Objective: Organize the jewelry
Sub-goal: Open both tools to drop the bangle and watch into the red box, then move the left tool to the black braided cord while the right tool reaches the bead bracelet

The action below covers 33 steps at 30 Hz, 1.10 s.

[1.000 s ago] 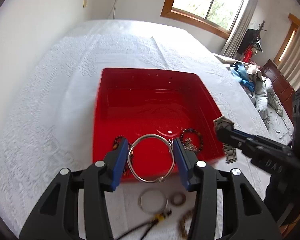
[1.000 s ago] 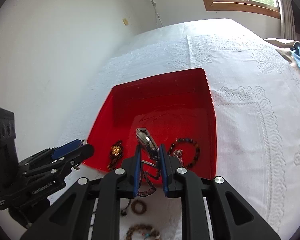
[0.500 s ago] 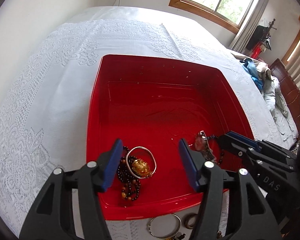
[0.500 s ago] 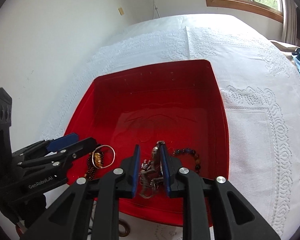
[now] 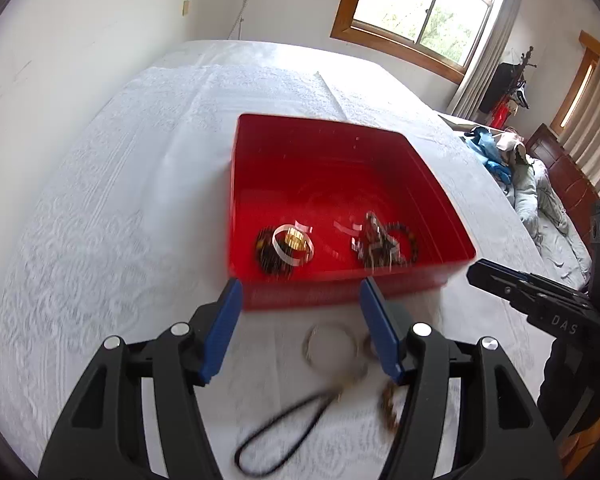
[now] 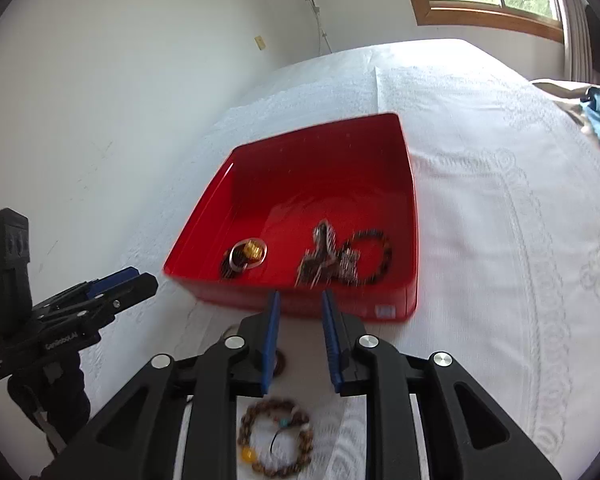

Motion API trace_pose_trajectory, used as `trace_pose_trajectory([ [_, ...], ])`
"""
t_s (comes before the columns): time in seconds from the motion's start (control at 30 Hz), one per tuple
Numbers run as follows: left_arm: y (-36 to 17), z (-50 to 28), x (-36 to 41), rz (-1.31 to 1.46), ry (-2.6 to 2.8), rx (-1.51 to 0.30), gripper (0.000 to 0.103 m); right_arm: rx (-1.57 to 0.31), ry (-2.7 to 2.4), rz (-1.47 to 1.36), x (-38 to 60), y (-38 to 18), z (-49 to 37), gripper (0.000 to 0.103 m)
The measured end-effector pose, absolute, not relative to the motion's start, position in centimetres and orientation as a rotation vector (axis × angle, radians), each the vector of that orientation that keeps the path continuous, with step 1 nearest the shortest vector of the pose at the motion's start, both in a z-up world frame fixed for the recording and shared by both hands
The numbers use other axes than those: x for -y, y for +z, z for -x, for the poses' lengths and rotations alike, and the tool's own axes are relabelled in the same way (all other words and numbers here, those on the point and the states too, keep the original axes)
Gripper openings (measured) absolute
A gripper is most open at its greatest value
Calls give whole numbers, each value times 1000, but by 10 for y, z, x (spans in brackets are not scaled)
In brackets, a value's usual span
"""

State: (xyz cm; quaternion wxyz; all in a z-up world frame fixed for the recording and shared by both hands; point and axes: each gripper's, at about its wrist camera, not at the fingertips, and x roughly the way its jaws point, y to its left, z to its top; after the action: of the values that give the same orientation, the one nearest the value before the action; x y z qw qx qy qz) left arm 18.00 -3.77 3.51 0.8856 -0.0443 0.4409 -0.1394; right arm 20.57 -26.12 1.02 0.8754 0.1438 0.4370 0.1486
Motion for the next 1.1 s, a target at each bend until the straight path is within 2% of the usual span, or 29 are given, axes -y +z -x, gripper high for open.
trace_pose_trajectory([
  [0.2, 22, -144, 22, 67, -239, -914, 65, -922, 321, -298, 262, 0, -165, 21],
  [0.47, -11, -121, 11, 42, -203, -966, 65, -980, 331, -287, 260, -28, -136, 21],
  [0.7, -29, -122, 19, -1, -218, -998, 68, -1063, 364, -276, 248, -53, -136, 21],
  [1.1, -42, -133, 30, -22, -245, -1021, 76, -1069, 368, -278, 244, -56, -138, 21],
])
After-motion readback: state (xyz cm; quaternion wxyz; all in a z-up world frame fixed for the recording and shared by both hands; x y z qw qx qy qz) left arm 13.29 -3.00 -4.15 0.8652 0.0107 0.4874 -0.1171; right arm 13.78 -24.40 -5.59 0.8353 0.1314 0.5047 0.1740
